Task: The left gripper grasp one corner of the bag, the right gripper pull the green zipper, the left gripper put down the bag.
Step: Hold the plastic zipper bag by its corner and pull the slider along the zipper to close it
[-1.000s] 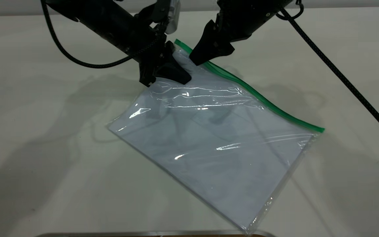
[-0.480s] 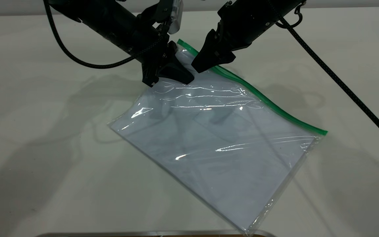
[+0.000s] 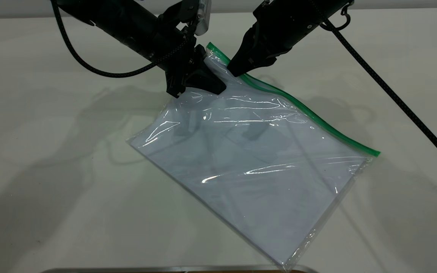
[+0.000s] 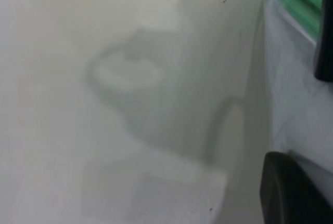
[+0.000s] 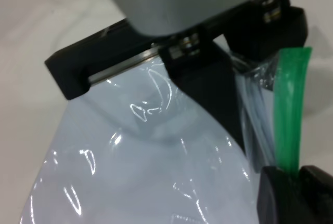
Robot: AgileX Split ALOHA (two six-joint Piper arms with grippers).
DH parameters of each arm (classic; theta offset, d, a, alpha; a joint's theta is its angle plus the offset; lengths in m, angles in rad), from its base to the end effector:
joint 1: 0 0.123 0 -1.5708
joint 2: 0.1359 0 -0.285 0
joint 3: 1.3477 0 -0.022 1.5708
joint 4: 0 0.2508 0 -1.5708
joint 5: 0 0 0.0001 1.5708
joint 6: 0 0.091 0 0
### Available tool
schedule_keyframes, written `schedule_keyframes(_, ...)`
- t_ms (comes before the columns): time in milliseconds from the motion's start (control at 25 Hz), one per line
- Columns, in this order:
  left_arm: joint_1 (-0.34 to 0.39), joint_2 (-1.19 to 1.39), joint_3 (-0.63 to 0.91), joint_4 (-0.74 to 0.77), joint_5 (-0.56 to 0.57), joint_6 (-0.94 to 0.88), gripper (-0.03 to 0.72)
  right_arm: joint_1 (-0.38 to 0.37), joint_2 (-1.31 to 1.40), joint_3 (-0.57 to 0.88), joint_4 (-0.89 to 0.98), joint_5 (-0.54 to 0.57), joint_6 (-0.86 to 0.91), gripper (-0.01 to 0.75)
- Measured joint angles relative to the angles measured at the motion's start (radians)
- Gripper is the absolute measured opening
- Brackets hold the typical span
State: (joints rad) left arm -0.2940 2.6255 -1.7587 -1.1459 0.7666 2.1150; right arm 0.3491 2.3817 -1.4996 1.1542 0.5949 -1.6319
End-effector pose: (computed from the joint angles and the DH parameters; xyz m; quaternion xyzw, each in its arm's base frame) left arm 0.4492 -0.1962 0.0035 0.6463 0.6612 -0.2254 0.3071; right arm 0.4169 0.2015 0.0577 -0.4664 0.8108 0.2314 0.2673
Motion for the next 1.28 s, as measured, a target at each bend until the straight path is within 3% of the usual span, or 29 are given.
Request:
schedule_keyframes(400,0.001,0.007,0.000,-0.076,-0.006,0.001,0.055,0.000,0.000,-0.002,-0.006,-0.026,0.016,0.038)
schedule_keyframes(680,0.000,0.011,0.000,-0.097,-0.003,0.001,0.055,0.000,-0.002,-0.008,-0.145,-0.060,0.123,0.037)
schedule_keyframes(920,0.006,0.012,0.000,-0.111,0.025,-0.012,0.055,-0.001,-0.004,-0.010,-0.261,-0.080,0.229,0.037)
schedule_keyframes(1280,0.039,0.012,0.000,-0.189,0.102,-0.030,0.055,-0.053,-0.010,-0.010,-0.246,-0.051,0.251,0.037)
